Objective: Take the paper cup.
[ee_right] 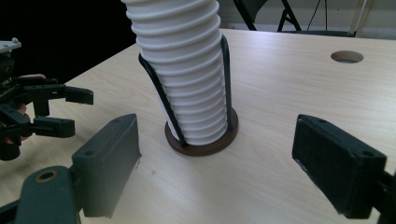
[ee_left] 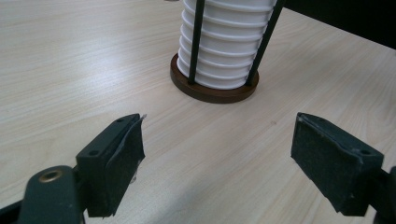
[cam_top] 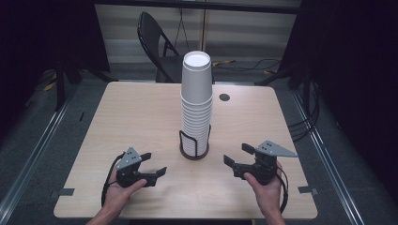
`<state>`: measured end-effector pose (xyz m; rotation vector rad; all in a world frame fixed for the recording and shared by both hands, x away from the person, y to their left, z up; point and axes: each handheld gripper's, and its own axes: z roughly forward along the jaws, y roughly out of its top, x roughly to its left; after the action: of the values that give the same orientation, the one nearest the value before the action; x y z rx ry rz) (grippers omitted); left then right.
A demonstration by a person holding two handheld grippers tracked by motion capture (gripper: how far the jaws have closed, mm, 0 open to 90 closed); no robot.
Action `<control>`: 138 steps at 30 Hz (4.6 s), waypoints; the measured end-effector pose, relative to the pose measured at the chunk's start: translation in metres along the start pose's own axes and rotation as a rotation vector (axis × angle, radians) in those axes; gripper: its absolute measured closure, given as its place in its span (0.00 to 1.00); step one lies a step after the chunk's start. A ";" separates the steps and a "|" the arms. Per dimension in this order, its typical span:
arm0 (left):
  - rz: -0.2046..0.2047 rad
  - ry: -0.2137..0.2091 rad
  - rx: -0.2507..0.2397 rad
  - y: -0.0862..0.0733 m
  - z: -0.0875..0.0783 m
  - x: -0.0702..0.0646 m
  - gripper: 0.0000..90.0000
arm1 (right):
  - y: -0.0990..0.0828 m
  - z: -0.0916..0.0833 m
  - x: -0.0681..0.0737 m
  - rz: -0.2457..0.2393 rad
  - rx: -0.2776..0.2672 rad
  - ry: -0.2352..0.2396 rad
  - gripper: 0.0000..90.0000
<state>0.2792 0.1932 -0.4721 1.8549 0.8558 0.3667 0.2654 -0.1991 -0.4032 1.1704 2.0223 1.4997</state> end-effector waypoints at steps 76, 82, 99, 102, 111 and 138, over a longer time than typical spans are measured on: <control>-0.001 -0.008 0.001 -0.001 0.001 0.002 0.20 | 0.169 0.054 0.035 -0.147 -0.201 0.173 0.14; -0.003 -0.008 0.001 -0.001 0.001 0.002 0.20 | 0.174 0.066 0.036 -0.145 -0.181 0.162 0.13; 0.000 -0.010 0.005 -0.001 0.002 0.002 0.20 | 0.181 0.091 0.042 -0.152 -0.153 0.135 0.09; 0.005 -0.012 0.003 -0.001 0.001 0.002 0.20 | 0.181 0.094 0.043 -0.151 -0.156 0.136 0.09; 0.001 -0.009 0.001 -0.001 0.001 0.002 0.20 | 0.184 0.102 0.048 -0.167 -0.143 0.116 0.09; 0.006 -0.008 0.006 -0.001 0.001 0.003 0.20 | 0.198 0.088 0.053 -0.136 -0.215 0.122 0.13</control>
<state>0.2818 0.1949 -0.4737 1.8635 0.8472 0.3607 0.3750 -0.0859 -0.2453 0.8595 1.9152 1.7056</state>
